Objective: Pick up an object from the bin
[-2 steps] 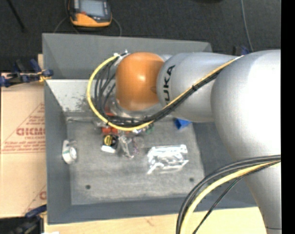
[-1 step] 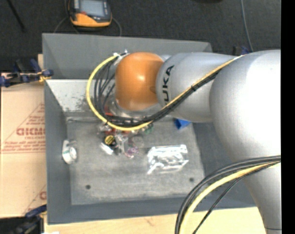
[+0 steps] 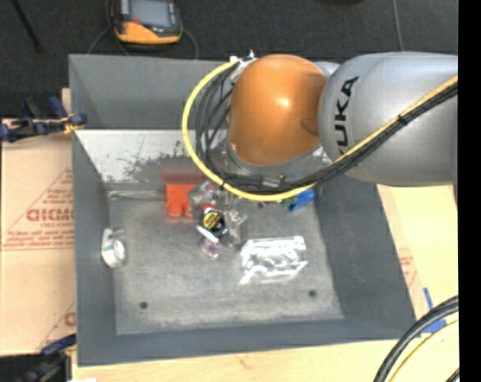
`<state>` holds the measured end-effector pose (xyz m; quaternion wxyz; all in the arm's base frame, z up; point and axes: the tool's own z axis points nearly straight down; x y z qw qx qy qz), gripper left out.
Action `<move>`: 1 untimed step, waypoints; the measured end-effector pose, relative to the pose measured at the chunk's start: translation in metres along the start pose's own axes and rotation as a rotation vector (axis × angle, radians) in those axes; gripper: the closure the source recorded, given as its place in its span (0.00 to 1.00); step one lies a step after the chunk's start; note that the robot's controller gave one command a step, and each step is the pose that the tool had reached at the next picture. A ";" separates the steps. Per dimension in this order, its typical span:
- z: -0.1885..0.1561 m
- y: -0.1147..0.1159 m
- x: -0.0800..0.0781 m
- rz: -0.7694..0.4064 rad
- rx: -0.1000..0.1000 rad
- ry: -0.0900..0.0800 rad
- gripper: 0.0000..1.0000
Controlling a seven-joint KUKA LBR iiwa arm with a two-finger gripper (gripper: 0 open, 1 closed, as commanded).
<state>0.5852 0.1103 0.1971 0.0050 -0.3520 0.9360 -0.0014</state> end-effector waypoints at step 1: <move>-0.068 0.004 0.004 -0.731 -0.004 0.001 1.00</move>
Offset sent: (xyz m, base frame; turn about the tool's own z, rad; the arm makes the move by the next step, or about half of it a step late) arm -0.0080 0.0004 0.0665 -0.7330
